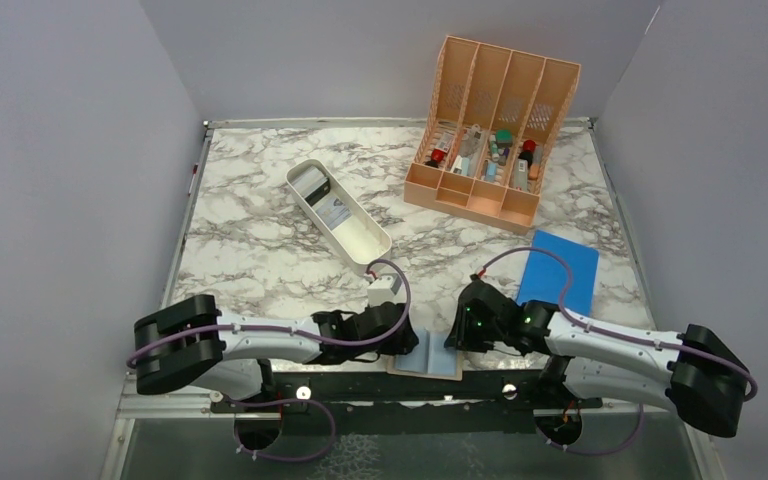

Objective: Put the credit cards into the card holder
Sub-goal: Turn over the card slot at the center of the board.

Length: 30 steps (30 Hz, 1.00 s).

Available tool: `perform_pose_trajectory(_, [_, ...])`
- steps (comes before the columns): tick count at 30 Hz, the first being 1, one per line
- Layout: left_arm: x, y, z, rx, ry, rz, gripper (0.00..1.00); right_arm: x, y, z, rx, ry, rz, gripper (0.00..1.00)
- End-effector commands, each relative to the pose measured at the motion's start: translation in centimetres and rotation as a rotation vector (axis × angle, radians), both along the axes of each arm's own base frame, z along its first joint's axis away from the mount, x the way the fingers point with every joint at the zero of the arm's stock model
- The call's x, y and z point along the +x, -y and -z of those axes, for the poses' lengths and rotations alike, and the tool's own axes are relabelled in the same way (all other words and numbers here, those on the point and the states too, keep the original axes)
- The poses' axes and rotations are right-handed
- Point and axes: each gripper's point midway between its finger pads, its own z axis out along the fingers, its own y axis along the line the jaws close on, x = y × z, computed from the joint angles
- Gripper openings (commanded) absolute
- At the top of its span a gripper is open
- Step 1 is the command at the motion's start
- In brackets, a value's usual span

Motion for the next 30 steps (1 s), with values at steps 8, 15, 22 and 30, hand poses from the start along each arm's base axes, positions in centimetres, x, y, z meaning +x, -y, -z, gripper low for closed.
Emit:
perform_pose_trajectory(8, [-0.6, 3.0, -1.2, -0.080, -0.023, 0.068, 0.45, 0.5, 1.8, 1.7, -0.091, 0.020, 0.054, 0.32])
perform_pose_trajectory(15, [-1.4, 4.9, -3.7, -0.219, -0.033, 0.119, 0.46, 1.7, 2.7, 1.1, -0.167, 0.048, 0.113, 0.33])
perform_pose_trajectory(22, [-1.7, 6.4, -5.1, -0.231, -0.022, 0.187, 0.46, 6.8, 4.2, -4.7, -0.314, 0.231, 0.198, 0.39])
perform_pose_trajectory(30, [-1.2, 4.9, -4.3, -0.165, -0.004, 0.150, 0.36, 8.3, 4.5, -10.5, -0.277, 0.345, 0.213, 0.40])
